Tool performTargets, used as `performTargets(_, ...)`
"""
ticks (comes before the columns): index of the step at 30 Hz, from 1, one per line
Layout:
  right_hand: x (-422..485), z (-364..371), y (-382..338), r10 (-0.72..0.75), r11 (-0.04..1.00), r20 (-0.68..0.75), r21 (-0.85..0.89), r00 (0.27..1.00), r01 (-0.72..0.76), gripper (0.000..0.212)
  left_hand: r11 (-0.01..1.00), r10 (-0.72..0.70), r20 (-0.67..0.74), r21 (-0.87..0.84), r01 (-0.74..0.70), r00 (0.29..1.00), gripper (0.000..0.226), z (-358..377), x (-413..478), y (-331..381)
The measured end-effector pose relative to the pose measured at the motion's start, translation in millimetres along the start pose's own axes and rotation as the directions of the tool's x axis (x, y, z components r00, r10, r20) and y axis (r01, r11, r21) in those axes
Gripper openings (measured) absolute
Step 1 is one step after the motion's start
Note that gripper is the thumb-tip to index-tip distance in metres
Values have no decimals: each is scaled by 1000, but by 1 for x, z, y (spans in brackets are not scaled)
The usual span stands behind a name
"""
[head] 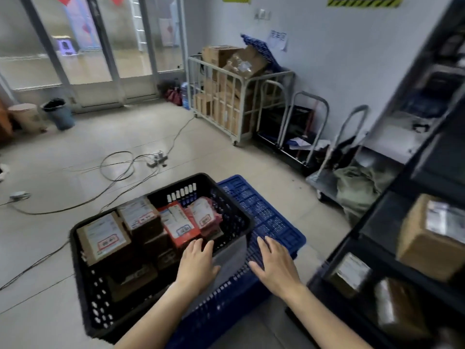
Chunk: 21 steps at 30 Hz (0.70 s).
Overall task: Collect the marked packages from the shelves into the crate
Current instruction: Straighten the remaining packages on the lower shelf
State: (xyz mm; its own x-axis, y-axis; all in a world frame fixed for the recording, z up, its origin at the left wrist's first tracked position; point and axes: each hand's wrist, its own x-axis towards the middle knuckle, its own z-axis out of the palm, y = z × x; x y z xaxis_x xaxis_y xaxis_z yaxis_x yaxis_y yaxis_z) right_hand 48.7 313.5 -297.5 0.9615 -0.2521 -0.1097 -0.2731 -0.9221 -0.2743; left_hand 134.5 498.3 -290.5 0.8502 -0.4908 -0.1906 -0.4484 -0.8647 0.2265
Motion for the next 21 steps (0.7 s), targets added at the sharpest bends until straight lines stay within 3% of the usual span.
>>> performTargets(9,-116,-19,126,272,962,-31,40,962,-270,70,953,297,107,31,-301,949,71,47,-12,153)
performTargets(15,-204,-27,216,437,894,28,93,899,-437,70,922,370,228,26,-386,900,70,90,-42,258)
performTargets(21,-266,-24,276,543,833,35,102,839,-543,69,890,439,253,6,-455,862,65,123,-63,324)
